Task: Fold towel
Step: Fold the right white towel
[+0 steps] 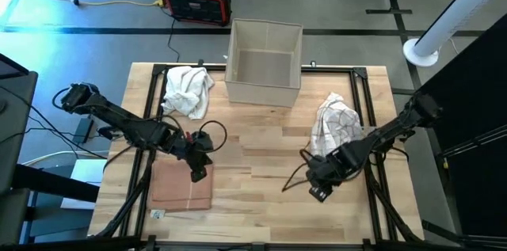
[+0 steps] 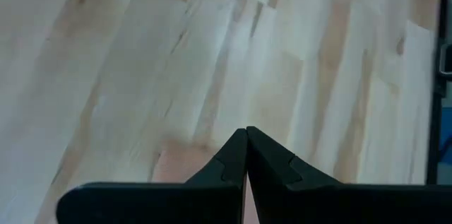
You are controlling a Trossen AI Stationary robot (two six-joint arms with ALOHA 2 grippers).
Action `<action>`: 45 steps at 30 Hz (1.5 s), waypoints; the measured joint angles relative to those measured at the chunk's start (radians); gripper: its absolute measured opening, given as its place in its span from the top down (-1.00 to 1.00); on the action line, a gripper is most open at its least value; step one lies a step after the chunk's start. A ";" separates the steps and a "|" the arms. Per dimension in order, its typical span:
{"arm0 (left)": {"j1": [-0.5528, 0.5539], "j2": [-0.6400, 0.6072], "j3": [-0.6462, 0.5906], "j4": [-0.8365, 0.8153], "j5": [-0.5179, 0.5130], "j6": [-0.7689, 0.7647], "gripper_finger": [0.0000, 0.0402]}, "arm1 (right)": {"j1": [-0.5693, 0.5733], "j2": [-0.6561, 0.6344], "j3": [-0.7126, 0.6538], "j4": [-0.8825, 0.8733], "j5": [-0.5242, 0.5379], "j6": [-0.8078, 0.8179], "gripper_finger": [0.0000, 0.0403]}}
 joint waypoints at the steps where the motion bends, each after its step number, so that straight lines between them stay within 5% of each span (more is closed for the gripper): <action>1: 0.006 0.000 -0.003 -0.001 0.009 0.008 1.00 | 0.010 0.010 -0.018 0.027 0.014 0.016 0.08; 7: 0.027 0.000 -0.004 0.003 0.018 0.036 1.00 | 0.034 0.094 -0.073 0.087 0.112 0.062 0.01; 14: 0.037 0.000 -0.004 -0.006 0.018 0.033 1.00 | 0.035 0.219 -0.069 0.130 0.058 0.043 0.12; 21: 0.037 0.000 -0.004 -0.010 0.022 0.040 1.00 | 0.018 0.227 -0.003 0.060 0.049 -0.055 0.92; 25: 0.037 0.000 -0.003 -0.009 0.022 0.099 1.00 | -0.051 0.139 0.140 0.000 0.109 -0.165 0.97; 32: 0.057 0.000 -0.003 -0.008 0.016 0.170 1.00 | -0.168 0.019 0.518 -0.225 0.399 -0.322 0.99; 39: 0.090 0.000 -0.003 -0.004 0.012 0.207 1.00 | -0.246 0.008 0.878 -0.260 0.580 -0.547 1.00; 45: 0.100 0.000 -0.003 -0.002 0.010 0.208 1.00 | -0.284 0.010 1.050 -0.254 0.737 -0.699 1.00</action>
